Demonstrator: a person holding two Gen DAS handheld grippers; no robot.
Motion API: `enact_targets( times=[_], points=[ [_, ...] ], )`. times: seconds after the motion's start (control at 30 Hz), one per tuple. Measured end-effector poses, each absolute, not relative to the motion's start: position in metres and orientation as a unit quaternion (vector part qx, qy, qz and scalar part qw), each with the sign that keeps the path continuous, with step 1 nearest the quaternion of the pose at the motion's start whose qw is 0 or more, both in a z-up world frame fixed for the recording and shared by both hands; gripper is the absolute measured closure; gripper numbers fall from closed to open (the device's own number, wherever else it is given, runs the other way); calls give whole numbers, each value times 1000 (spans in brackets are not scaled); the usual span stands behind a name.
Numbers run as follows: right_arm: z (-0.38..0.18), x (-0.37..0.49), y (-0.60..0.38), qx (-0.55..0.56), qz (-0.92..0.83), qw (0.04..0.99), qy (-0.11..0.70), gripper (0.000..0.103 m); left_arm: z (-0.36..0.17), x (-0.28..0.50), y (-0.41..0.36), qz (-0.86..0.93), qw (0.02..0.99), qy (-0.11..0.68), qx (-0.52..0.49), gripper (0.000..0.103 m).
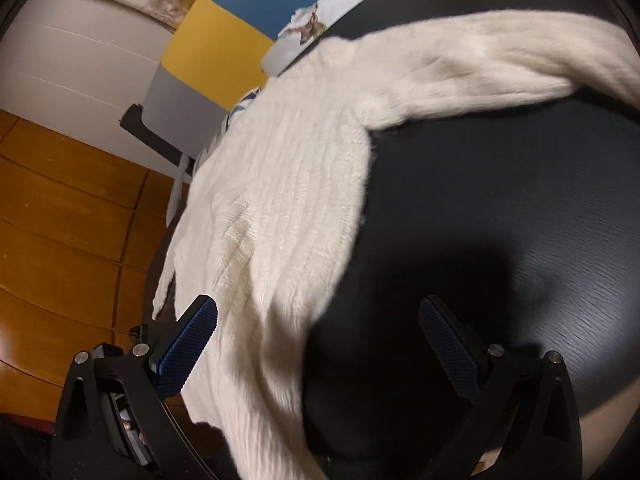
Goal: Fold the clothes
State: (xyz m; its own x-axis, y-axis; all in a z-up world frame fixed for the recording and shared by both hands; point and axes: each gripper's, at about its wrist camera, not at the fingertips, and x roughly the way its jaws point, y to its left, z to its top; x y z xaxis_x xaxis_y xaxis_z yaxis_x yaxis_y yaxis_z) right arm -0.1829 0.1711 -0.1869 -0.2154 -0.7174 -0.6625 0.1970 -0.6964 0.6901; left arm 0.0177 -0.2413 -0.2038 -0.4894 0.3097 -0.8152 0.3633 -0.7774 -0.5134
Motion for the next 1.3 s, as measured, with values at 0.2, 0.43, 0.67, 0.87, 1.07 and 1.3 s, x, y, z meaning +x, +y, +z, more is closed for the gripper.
enact_targets(
  times=[0.2, 0.43, 0.67, 0.87, 1.07, 1.3],
  points=[
    [-189, -194, 136, 546, -751, 318, -190, 1, -205, 17, -243, -800, 12, 335, 497, 77],
    [-202, -192, 117, 554, -757, 302, -168, 90, -204, 11, -243, -804, 12, 323, 500, 78],
    [-162, -183, 121, 517, -803, 285, -78, 90, -186, 12, -253, -828, 30, 285, 482, 97],
    [-134, -184, 144, 478, -848, 226, -23, 90, -193, 15, -281, -812, 54, 291, 504, 96],
    [-169, -195, 162, 529, -816, 222, -71, 81, -177, -8, -286, -817, 47, 278, 503, 85],
    [-119, -212, 183, 485, -816, 286, -128, 52, -134, -107, -277, -857, 13, 175, 485, 77]
  ],
)
